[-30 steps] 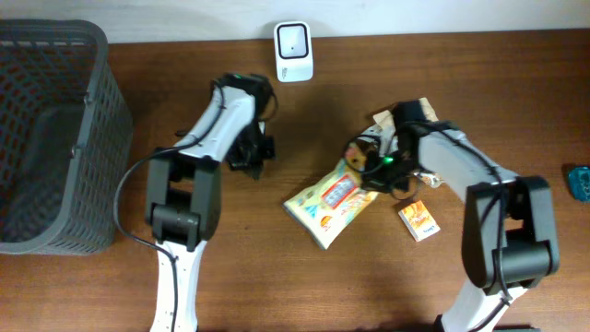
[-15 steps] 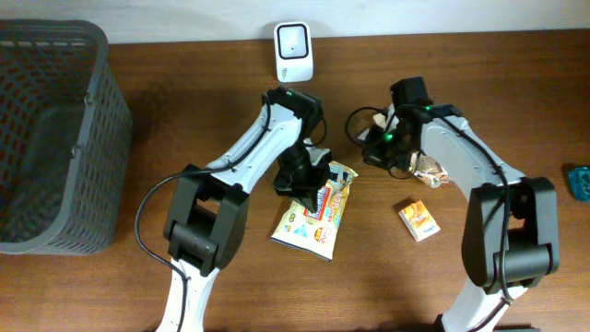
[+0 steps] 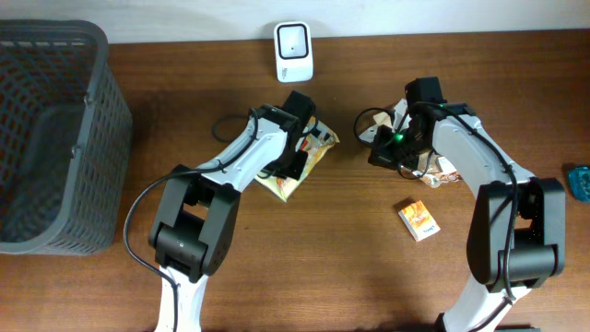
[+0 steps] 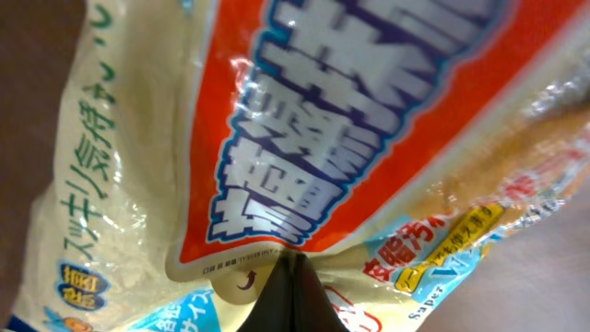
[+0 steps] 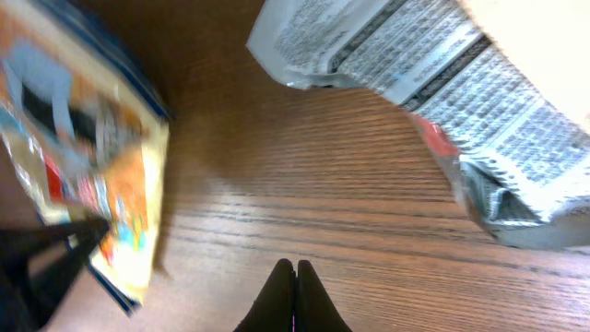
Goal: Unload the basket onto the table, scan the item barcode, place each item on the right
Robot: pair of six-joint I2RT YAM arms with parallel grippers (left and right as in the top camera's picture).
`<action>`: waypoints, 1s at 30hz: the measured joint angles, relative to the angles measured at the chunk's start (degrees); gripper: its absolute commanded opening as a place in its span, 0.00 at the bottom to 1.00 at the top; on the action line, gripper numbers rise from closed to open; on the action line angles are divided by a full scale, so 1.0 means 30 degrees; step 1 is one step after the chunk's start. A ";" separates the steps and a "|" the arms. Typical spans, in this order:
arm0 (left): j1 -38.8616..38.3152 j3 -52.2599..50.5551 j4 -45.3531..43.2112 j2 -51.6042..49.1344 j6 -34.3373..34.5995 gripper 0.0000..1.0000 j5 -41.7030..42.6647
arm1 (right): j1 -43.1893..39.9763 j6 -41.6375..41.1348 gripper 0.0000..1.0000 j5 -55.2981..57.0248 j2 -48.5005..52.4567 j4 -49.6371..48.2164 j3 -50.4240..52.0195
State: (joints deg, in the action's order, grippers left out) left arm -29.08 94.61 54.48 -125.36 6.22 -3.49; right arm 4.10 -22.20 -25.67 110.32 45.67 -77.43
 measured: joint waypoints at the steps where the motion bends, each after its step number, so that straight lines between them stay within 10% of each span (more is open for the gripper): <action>1: 0.0007 0.0109 -0.0087 -0.0015 -0.0612 0.00 -0.0415 | 0.0000 0.0313 0.04 -0.0357 0.0000 -0.0036 -0.0007; 5: 0.0313 0.3002 0.2178 -0.0663 -0.0976 0.00 -0.1654 | 0.0007 0.1122 0.04 -0.2273 0.0007 -0.0554 -0.0918; 10: 0.2601 0.5799 0.4998 0.0270 0.4787 0.00 -0.1989 | 0.1217 0.0597 0.04 -0.3468 0.0095 -0.5282 -0.1836; 22: 0.5610 0.4991 0.6069 0.0364 0.8823 0.00 -0.1319 | 0.5275 -0.0976 0.04 0.3563 0.4000 -0.8488 -0.1902; 30: 0.5610 0.4903 0.5923 0.0364 0.8633 0.00 -0.1035 | 0.5238 -0.0860 0.04 0.5246 0.3104 -0.1435 -0.2251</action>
State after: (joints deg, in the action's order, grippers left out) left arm -12.25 109.32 72.25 -124.27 32.12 -6.59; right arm 19.81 -24.77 -9.93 119.63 41.36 -84.18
